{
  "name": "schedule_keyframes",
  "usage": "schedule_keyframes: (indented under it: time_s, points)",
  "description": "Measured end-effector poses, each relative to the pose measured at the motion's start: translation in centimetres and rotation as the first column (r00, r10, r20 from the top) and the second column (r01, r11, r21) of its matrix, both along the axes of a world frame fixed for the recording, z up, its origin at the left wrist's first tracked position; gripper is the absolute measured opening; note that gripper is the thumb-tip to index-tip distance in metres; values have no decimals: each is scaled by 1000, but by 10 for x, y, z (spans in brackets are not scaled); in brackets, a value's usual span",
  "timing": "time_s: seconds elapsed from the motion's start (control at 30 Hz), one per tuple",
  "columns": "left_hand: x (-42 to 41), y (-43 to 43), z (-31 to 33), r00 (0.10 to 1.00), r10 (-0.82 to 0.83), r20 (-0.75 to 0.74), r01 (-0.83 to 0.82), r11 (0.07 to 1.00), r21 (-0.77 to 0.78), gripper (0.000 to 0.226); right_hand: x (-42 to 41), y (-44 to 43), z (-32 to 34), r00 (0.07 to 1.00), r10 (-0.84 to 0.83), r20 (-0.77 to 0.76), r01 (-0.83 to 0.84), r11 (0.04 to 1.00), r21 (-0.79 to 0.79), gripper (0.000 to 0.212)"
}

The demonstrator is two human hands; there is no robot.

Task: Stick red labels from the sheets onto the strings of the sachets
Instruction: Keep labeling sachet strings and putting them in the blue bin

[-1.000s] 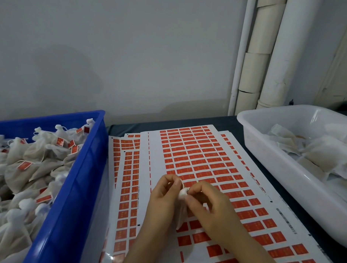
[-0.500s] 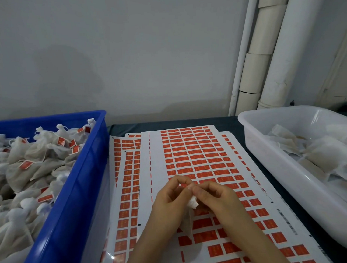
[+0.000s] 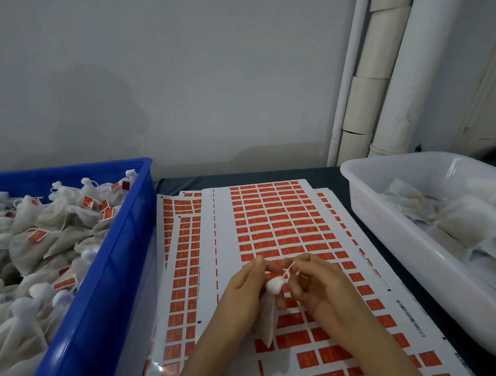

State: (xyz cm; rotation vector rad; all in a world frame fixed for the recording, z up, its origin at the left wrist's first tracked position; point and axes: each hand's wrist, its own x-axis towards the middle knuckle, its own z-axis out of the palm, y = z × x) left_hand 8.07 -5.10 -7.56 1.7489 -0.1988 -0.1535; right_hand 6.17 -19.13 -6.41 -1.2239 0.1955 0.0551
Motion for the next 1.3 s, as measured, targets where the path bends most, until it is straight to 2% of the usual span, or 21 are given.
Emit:
schedule_keyframes:
  time_s: [0.1,0.27,0.5,0.67,0.7,0.73,0.8,0.83,0.93,1.0,1.1,1.17,1.23,1.3]
  points:
    - [1,0,0,1000,-30,-1,30,999,-24,39,-1,-1,1,1000,-6,-8,8,960,278,15]
    - [2,1,-2,996,-52,68,51,999,13,38,1,-6,4,998,-61,12,47,861,507,18]
    - [3,-1,0,991,-94,91,80,986,144,31,5,-15,0,990,-143,5,108,773,625,19]
    - [-1,-1,9,984,-142,111,120,975,186,27,4,-16,1,984,-175,43,113,783,612,7]
    - [-2,0,11,984,-147,97,127,974,187,26,2,-16,2,983,-166,76,93,813,575,6]
    - [-3,1,13,986,-146,81,129,974,184,27,1,-16,2,980,-157,122,82,877,473,8]
    - [-4,6,14,990,-132,51,122,980,160,25,-2,-13,2,966,-134,221,114,988,102,14]
    - [-3,8,14,991,-128,33,122,983,141,24,-4,-10,1,958,-131,254,145,989,-36,18]
    - [-2,12,14,989,-143,-34,146,984,106,20,-4,-3,1,952,-179,248,227,957,-179,16]
    - [1,12,12,990,-132,-53,137,985,107,21,-1,-3,-2,957,-192,220,259,905,-338,17]
    - [6,17,12,996,2,-89,4,998,63,22,1,-1,-5,978,-120,170,204,718,-666,31]
    - [9,21,13,982,138,-133,-137,990,15,21,2,3,-9,998,4,69,55,558,-828,45]
    - [11,24,13,949,225,-219,-239,970,-37,19,3,3,-15,988,126,-91,-130,353,-926,81]
    - [12,27,13,921,271,-278,-293,955,-40,16,3,2,-20,955,224,-196,-231,144,-962,99]
